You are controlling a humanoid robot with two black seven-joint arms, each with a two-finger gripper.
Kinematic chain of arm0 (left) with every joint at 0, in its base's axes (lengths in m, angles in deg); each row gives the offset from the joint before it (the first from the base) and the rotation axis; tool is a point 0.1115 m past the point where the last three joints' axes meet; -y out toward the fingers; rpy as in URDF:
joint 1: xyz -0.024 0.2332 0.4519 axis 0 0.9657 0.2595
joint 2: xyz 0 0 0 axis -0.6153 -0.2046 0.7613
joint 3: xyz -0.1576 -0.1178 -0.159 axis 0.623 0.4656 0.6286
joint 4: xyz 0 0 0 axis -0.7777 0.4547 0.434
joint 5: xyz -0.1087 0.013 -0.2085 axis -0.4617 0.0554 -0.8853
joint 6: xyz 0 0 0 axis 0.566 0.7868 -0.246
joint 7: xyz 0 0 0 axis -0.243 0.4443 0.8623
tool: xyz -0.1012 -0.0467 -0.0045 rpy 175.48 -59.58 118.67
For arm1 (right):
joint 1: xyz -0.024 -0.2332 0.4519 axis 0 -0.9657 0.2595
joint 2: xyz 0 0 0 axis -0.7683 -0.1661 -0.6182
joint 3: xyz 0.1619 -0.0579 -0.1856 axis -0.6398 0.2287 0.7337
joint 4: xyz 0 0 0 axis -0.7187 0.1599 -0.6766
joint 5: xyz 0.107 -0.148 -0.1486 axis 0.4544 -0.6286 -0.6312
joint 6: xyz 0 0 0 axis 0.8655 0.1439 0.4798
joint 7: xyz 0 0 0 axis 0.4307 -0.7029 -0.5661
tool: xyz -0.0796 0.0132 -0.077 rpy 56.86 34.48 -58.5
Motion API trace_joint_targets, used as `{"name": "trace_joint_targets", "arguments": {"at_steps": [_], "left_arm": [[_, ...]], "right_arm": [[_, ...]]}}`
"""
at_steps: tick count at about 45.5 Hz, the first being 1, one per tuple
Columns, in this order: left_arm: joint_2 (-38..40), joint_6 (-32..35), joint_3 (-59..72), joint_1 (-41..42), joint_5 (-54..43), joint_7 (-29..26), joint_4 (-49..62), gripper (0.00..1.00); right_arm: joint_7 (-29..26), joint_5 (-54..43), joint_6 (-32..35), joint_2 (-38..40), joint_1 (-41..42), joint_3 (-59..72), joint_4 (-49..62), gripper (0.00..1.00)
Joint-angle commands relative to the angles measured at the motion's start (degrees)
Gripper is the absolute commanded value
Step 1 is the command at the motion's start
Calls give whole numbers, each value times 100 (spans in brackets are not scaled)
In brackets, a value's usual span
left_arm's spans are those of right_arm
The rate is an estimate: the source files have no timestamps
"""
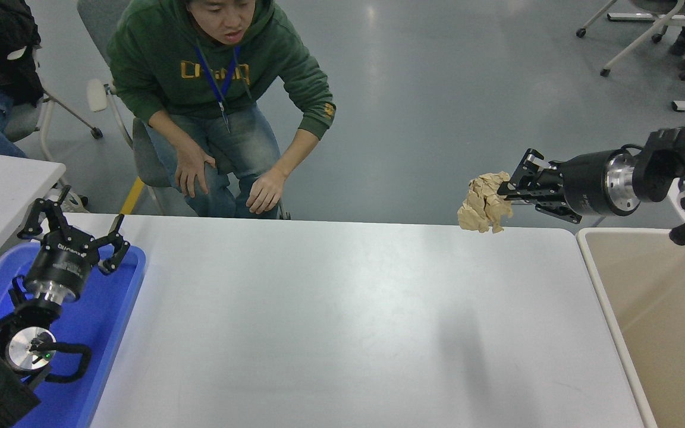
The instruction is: Clean the table surface
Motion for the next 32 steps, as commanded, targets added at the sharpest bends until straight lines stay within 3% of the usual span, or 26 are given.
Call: {"name": "trace_joint_targets", "arguments": {"at_steps": [1,32], "left_arm": [[0,0,0,0,0,0,0,100],[0,0,0,0,0,0,0,100]], "right_arm": [[-17,4,468,807,322,-11,-154,0],[-26,-40,547,1079,322,32,-102,0]]}}
